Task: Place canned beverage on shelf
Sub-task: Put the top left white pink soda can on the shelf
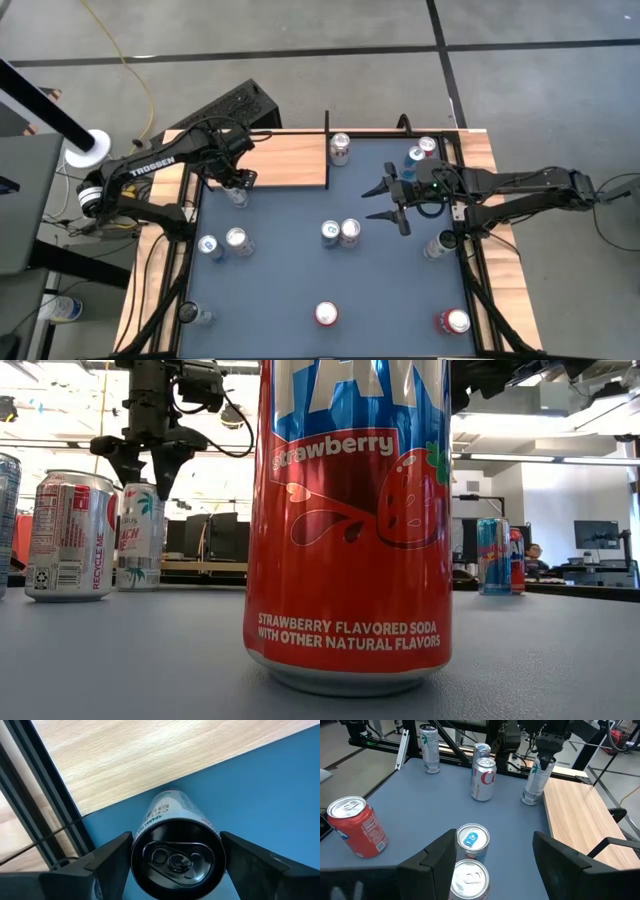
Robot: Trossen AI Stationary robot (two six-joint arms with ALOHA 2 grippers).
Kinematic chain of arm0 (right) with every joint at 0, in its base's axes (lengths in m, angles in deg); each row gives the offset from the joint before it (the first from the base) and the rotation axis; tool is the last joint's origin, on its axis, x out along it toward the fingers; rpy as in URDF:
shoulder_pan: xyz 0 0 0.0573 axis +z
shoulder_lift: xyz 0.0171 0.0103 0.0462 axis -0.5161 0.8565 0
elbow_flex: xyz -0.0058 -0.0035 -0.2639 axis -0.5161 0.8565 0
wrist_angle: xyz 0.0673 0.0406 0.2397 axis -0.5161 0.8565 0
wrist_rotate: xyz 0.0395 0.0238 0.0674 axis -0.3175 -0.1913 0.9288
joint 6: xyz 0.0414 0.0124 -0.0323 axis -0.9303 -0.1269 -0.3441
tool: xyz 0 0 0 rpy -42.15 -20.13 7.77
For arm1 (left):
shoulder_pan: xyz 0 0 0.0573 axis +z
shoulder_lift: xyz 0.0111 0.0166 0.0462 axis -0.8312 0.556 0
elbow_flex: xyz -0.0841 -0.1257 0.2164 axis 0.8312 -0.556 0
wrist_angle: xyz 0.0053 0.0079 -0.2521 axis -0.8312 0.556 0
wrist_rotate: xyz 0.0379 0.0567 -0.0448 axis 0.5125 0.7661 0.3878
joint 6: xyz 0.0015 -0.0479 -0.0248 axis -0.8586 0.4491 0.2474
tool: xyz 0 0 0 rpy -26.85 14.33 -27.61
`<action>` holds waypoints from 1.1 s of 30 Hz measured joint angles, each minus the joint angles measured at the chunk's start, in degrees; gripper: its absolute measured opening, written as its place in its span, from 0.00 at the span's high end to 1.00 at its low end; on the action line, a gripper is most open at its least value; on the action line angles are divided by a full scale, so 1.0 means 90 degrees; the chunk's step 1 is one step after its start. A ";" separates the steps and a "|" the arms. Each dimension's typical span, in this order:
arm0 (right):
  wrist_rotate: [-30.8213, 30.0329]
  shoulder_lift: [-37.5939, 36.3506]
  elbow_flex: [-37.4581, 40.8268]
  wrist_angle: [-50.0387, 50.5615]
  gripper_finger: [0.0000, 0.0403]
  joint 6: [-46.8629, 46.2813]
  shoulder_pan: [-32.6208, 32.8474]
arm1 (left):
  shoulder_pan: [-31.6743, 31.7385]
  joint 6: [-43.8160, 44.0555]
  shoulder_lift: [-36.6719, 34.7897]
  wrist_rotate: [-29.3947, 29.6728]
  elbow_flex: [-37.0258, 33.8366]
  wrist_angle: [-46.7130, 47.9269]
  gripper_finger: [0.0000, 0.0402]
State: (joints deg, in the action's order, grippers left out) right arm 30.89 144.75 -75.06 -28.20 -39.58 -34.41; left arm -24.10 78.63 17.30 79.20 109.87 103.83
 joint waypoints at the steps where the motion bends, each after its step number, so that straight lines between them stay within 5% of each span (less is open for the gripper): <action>1: 0.0000 0.0000 0.0000 0.0002 0.38 0.0000 0.0000 | 0.0000 -0.0030 0.0000 0.0000 0.0000 0.0000 0.30; 9: 0.0000 0.0000 0.0000 0.0005 0.38 0.0000 0.0000 | 0.0002 -0.0331 0.0000 0.0034 0.0000 -0.0005 0.28; 20: -0.0005 0.0000 0.0000 0.0007 0.38 0.0000 -0.0016 | 0.0032 -0.1211 0.0002 0.0046 0.0178 -0.0091 0.14; 26: -0.0011 0.0000 0.0000 0.0005 0.38 -0.0013 -0.0015 | 0.0032 -0.2603 0.0002 0.0025 0.0829 -0.0069 0.13; 33: -0.0019 0.0000 0.0000 0.0002 0.38 -0.0358 -0.0015 | 0.0000 -0.5319 0.0002 -0.0038 0.1071 0.0342 0.13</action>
State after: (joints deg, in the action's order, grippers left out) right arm 30.71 144.75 -75.06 -28.18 -42.80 -34.54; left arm -24.10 30.76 17.32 78.86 119.51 106.91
